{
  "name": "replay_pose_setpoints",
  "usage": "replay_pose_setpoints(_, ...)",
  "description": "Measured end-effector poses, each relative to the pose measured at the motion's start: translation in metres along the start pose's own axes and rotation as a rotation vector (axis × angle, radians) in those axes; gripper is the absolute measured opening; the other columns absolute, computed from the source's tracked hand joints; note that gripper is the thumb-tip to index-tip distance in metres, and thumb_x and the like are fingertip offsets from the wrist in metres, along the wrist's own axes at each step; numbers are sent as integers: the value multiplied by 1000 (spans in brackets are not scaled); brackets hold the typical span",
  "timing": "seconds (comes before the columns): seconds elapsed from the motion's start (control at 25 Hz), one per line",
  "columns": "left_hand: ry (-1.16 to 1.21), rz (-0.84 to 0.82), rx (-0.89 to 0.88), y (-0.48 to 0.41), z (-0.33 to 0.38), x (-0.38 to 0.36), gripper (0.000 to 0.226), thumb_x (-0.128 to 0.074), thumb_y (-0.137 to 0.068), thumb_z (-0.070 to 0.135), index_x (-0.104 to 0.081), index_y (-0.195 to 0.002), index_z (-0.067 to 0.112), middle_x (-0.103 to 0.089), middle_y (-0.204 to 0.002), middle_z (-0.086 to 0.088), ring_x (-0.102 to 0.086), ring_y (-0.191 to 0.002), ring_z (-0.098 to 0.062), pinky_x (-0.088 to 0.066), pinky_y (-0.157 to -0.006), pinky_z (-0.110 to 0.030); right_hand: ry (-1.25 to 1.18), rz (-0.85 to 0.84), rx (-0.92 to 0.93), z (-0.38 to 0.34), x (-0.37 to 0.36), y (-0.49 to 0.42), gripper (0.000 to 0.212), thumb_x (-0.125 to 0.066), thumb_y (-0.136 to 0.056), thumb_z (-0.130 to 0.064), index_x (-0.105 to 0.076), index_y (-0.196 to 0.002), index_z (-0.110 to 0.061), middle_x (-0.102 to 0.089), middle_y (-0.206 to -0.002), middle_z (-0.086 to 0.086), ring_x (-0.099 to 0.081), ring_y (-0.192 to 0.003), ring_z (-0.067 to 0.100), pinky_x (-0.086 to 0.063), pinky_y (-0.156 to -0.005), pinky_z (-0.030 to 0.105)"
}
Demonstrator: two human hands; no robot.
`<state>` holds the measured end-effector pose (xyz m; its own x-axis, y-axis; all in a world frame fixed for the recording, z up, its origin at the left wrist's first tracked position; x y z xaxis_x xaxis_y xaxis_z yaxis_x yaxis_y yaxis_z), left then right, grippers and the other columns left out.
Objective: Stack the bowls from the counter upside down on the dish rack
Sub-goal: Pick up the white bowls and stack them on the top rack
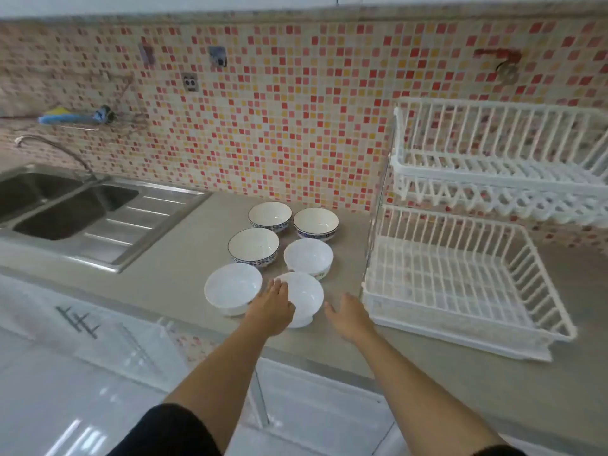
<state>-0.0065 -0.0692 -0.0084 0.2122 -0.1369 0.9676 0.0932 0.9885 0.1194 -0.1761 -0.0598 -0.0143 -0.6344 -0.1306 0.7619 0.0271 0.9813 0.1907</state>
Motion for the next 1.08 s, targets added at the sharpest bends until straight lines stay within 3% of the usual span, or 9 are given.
replay_pose_setpoints(0.24,141,-29,72,23,26,-33,55,-28,-99,22,-22,-145,-7,-16,-156,-26,-10,-148,-38,-17,-119,-45,-338,-116,-298,31,-30,13,73,-45,-92,-53,-35,-141,0,-47,-141,19,-53,-121,33,-46,-101,35)
replay_pose_setpoints(0.28,255,60,50,1,14,-26,53,-29,-99,19,-28,-142,-12,-23,-153,-31,-14,-147,-40,-22,-117,-46,-399,-109,-301,20,-45,-7,63,-47,-94,-45,-40,-138,1,-50,-137,17,-55,-114,31,-50,-96,30)
replay_pose_setpoints(0.36,357,182,3,-24,-3,-15,49,-32,-98,15,-39,-135,-18,-35,-143,-39,-23,-143,-43,-33,-111,-44,-504,-79,-321,-3,-60,-29,40,-47,-97,-20,-45,-131,2,-55,-127,12,-54,-96,24,-51,-60,7)
replay_pose_setpoints(0.44,422,139,80,-19,-9,-9,55,-31,-101,23,-22,-147,-6,-16,-154,-32,-17,-146,-40,-24,-116,-41,-448,1,-233,-13,-55,-28,39,-45,-92,-6,-44,-131,1,-57,-126,16,-54,-93,24,-45,-43,6)
replay_pose_setpoints(0.56,595,112,231,-13,-23,-1,62,-30,-98,45,-12,-153,24,-8,-160,-17,-22,-143,-41,-23,-114,-48,-324,38,-50,-19,-56,-18,53,-45,-85,-9,-38,-138,-7,-53,-125,19,-57,-103,31,-58,-72,38)
replay_pose_setpoints(0.68,648,221,231,-14,-22,44,51,-20,-93,59,-26,-142,46,-40,-145,-9,-39,-131,-37,-29,-106,-53,-152,107,155,-44,-24,0,59,-42,-93,-4,-21,-148,-6,-41,-137,14,-50,-115,26,-40,-92,22)
replay_pose_setpoints(0.8,839,352,4,-18,-1,124,48,-17,-96,53,-46,-125,28,-58,-118,-11,-51,-116,-34,-41,-95,-43,-128,371,352,-95,55,20,55,-38,-100,-9,-18,-150,-10,-26,-154,3,-34,-137,12,-23,-103,8)
replay_pose_setpoints(0.92,1115,430,-239,-11,32,215,36,-25,-100,47,-48,-109,21,-55,-102,5,-56,-97,-10,-43,-85,-19,-223,545,545,-142,127,43,51,-42,-99,-33,-26,-147,-27,-21,-155,-7,-17,-142,0,-29,-109,11)
replay_pose_setpoints(1.08,1265,538,-562,15,78,301,46,-45,-83,54,-36,-114,21,-49,-103,4,-61,-85,2,-51,-67,-8,-402,690,735,-177,201,83,38,-41,-92,-54,-33,-129,-57,-27,-151,-10,-27,-143,10,-43,-107,36)
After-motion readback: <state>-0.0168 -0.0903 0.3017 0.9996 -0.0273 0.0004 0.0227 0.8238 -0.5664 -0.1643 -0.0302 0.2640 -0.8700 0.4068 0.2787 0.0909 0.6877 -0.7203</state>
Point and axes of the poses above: each hand's wrist, its own y-axis away from the middle knuckle, its own x-axis out of the back of the hand, z = x × y, the point moved 7 cm from there along -y, towards the middle knuckle
